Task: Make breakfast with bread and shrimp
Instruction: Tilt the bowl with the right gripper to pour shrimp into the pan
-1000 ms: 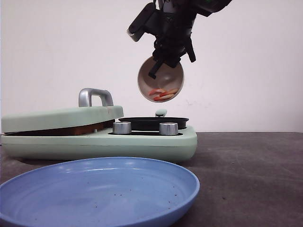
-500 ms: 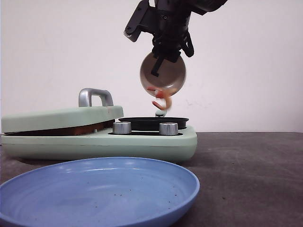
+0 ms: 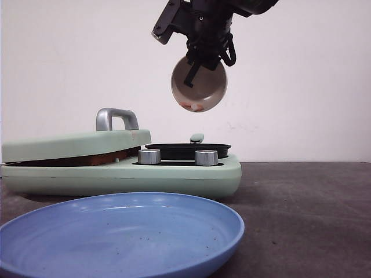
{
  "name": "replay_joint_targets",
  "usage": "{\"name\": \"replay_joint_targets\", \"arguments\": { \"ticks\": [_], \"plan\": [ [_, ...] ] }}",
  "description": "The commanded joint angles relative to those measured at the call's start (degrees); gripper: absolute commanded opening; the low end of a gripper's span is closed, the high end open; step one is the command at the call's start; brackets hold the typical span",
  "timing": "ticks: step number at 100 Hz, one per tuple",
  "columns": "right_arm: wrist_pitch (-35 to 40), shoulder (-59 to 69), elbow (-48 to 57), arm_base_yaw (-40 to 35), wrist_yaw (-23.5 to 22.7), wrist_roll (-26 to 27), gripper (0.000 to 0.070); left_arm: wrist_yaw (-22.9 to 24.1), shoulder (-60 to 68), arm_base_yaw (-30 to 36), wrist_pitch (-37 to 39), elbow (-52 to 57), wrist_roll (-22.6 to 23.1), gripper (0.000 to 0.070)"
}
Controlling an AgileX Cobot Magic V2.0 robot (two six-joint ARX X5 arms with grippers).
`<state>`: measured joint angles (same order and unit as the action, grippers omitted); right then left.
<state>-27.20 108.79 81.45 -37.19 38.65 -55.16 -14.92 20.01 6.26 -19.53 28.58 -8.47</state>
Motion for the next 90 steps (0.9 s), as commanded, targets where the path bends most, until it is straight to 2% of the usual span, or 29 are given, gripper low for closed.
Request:
{"name": "replay_joint_targets", "arguments": {
  "ticks": [1, 10, 36, 82, 90],
  "plan": [
    [-2.93, 1.36, 1.16, -0.57, 0.28, -0.79, 0.0, 0.07, 0.11, 0.13, 0.39, 0.28, 0.5, 0.051],
    [-3.93, 1.36, 1.16, -0.57, 0.26, -2.71, 0.0, 0.07, 0.11, 0.13, 0.39, 0.28, 0.5, 0.051],
    [-3.98, 1.36, 1.16, -0.83, 0.28, -1.22, 0.0, 0.07, 0.11, 0.13, 0.24, 0.28, 0.5, 0.051],
    [-9.18, 1.33, 1.16, -1.42, 0.74, -1.38, 0.0, 0.07, 0.11, 0.13, 0.22, 0.28, 0.52, 0.051],
    [-10.08, 1.33, 1.16, -1.31, -0.68, -0.5, 0.0, 0.07, 0.11, 0.13, 0.22, 0.28, 0.5, 0.051]
  ]
}}
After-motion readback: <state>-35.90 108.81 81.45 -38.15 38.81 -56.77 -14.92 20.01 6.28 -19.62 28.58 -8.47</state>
